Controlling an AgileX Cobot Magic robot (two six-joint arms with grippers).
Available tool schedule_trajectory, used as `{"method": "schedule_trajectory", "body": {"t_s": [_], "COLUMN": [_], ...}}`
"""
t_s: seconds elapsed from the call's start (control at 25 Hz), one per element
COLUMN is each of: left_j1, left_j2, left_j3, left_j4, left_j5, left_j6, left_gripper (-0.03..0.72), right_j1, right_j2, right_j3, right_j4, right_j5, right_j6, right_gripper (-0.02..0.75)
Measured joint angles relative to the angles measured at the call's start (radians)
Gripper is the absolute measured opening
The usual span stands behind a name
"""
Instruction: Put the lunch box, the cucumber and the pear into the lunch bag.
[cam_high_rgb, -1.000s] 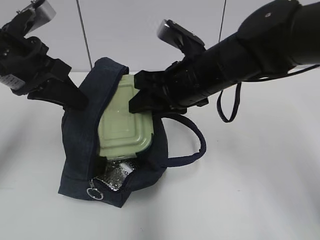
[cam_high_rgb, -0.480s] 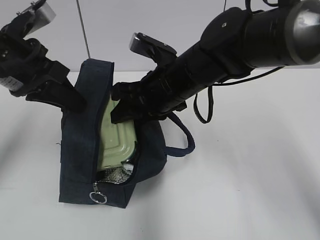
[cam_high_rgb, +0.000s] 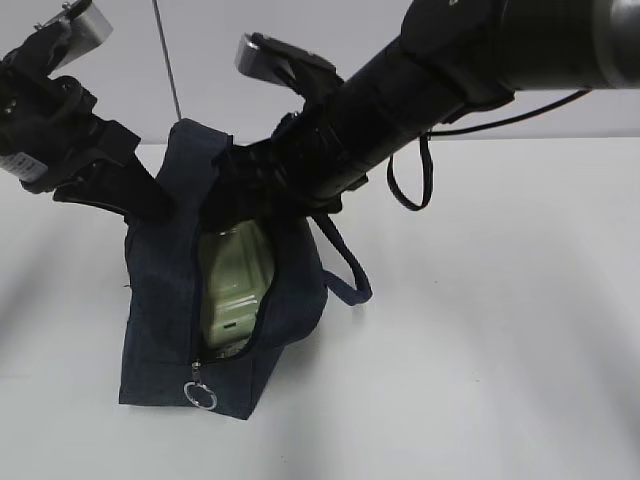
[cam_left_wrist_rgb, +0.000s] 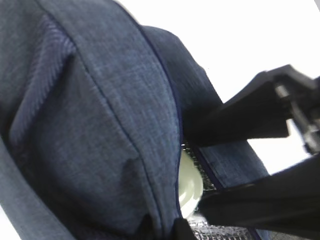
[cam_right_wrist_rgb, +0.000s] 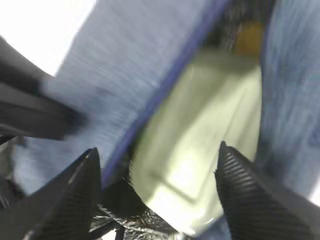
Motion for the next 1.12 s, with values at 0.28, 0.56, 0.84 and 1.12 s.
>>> {"method": "schedule_trajectory", "body": {"t_s": [0.28, 0.56, 0.84, 1.12], "left_j1": [0.000, 0.000, 0.000, 0.000], "left_j2": [0.001, 0.001, 0.001, 0.001], "left_j3": [0.000, 0.000, 0.000, 0.000], "left_j4": [0.019, 0.080, 0.083, 0.083], "left_j5": [-0.008, -0.027, -0.028, -0.027], "left_j6": [0.000, -0.026, -0.030, -0.030], "left_gripper": [0.018, 0.018, 0.018, 0.018], "right_j1": [0.000, 0.000, 0.000, 0.000], "right_j2": [-0.089, -0.128, -0.059, -0.011], "right_j3": [-0.053, -0.055, -0.055, -0.055], "right_j4": [-0.184, -0.374, -0.354, -0.253], "right_j5": [0.007, 0.097, 0.100, 0.100], "right_j6": [0.089, 0.221, 0.218, 0.151], "right_gripper": [0.551, 0.526, 0.455, 0.452]}}
